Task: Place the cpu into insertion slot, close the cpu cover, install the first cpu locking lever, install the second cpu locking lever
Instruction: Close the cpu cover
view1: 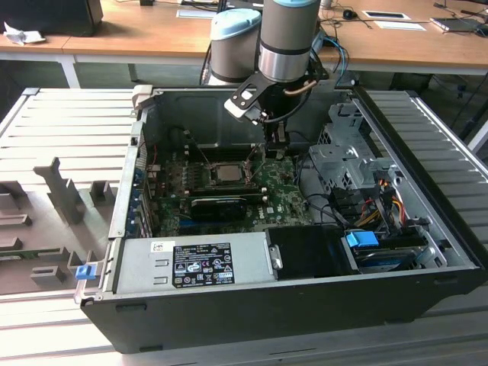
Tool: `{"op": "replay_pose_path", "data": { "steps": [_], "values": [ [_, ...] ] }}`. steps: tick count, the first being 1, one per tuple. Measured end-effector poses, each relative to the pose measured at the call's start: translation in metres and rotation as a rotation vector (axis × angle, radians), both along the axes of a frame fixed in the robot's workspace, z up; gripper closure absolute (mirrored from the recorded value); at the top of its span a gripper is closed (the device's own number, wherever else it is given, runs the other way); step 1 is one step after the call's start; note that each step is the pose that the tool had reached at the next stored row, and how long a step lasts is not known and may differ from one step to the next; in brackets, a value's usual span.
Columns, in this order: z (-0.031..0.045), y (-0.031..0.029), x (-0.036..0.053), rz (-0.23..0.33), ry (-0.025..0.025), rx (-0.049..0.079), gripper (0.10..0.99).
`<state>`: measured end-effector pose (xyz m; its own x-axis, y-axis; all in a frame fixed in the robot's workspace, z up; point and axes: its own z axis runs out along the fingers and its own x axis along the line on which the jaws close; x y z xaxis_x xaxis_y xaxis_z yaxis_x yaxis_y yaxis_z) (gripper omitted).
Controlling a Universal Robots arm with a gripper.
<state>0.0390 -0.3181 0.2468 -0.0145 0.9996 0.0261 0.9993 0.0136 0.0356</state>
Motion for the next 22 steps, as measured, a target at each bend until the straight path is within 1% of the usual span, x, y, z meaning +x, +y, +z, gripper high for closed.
{"op": "replay_pose_path", "data": {
  "steps": [12, 22],
  "values": [
    [-0.0014, 0.0000, -0.0015, 0.000, 0.0000, 0.000, 0.980],
    [-0.0020, 0.0001, -0.0053, 0.000, -0.0001, 0.000, 0.980]
  ]
}}
